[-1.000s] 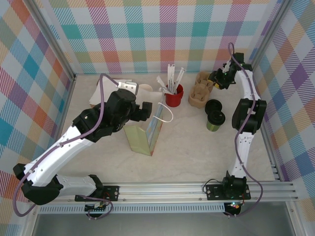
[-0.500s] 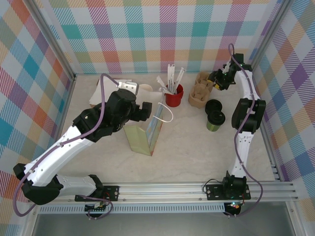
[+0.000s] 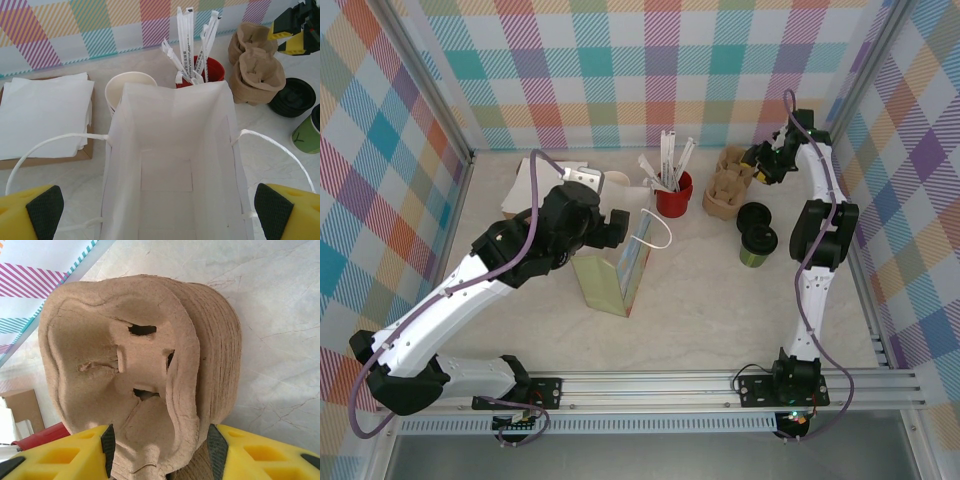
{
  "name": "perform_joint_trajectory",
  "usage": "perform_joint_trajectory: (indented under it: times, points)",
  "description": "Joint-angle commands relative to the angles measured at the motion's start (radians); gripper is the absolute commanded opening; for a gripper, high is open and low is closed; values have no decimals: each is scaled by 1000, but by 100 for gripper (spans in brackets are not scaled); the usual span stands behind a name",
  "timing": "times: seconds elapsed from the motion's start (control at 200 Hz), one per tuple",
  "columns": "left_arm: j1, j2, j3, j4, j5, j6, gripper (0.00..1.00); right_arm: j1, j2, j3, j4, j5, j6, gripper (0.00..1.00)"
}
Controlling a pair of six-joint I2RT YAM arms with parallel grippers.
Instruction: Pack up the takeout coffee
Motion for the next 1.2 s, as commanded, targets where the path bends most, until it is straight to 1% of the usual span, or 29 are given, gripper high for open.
perform_joint_trajectory:
  times: [0.0, 0.18, 0.395, 0.615, 0.715, 0.77, 0.925, 1.115, 1.195]
  points:
    - [-11, 4, 26, -4, -23, 12, 100, -3, 22, 42, -21, -6, 9, 54]
    - [-11, 7, 27, -7, -23, 15, 100, -4, 36, 73, -27, -22, 15, 53]
    - [-12, 11, 27, -7, -24, 14, 100, -4, 36, 84, -22, -29, 16, 42]
    - [-11, 13, 30, -7, -26, 17, 100, -3, 40, 82, -21, -44, 16, 38]
    - [-12, 15, 32, -8, -24, 19, 100, -3, 40, 79, -14, -61, 20, 34]
    - [-11, 14, 32, -8, -24, 18, 100, -4, 39, 79, -10, -67, 21, 30]
    - [-13, 13, 32, -8, -24, 17, 100, -4, 23, 78, -10, -64, 14, 22]
    - [-11, 11, 30, -4, -20, 16, 100, -3, -28, 44, -3, -58, -2, 14]
    - [-12, 8, 32, -2, -12, 13, 100, -3, -59, 18, 9, -55, -7, 12]
